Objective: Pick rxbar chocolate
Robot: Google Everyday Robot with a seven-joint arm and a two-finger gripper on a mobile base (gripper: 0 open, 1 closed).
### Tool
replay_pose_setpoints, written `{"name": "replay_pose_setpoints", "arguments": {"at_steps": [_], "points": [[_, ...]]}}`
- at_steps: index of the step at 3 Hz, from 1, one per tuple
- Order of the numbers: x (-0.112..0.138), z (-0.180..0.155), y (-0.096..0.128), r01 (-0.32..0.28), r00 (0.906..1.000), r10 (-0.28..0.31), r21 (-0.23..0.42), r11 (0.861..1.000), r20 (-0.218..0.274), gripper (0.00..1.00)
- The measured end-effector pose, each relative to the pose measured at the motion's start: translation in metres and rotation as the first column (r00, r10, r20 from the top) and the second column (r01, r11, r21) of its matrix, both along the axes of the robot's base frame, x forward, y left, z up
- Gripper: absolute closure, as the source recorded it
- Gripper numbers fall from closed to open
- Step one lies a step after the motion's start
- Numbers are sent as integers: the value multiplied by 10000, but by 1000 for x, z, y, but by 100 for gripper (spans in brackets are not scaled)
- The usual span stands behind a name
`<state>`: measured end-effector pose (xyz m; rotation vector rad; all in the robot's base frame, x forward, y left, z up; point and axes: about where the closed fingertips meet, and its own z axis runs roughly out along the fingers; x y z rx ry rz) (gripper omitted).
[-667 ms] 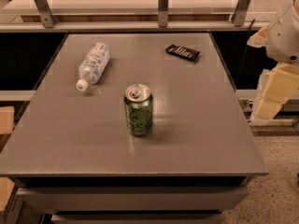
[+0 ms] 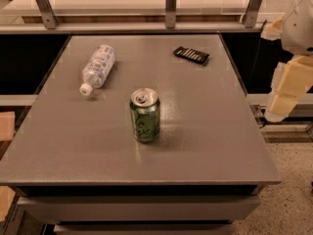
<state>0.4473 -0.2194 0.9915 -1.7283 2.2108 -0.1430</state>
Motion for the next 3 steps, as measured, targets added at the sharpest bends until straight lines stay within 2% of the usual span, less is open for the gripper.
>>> {"name": "replay_pose_setpoints", "arguments": {"at_steps": [3], "points": [[58, 37, -14, -32, 9990, 31, 12, 10000, 438, 0]]}}
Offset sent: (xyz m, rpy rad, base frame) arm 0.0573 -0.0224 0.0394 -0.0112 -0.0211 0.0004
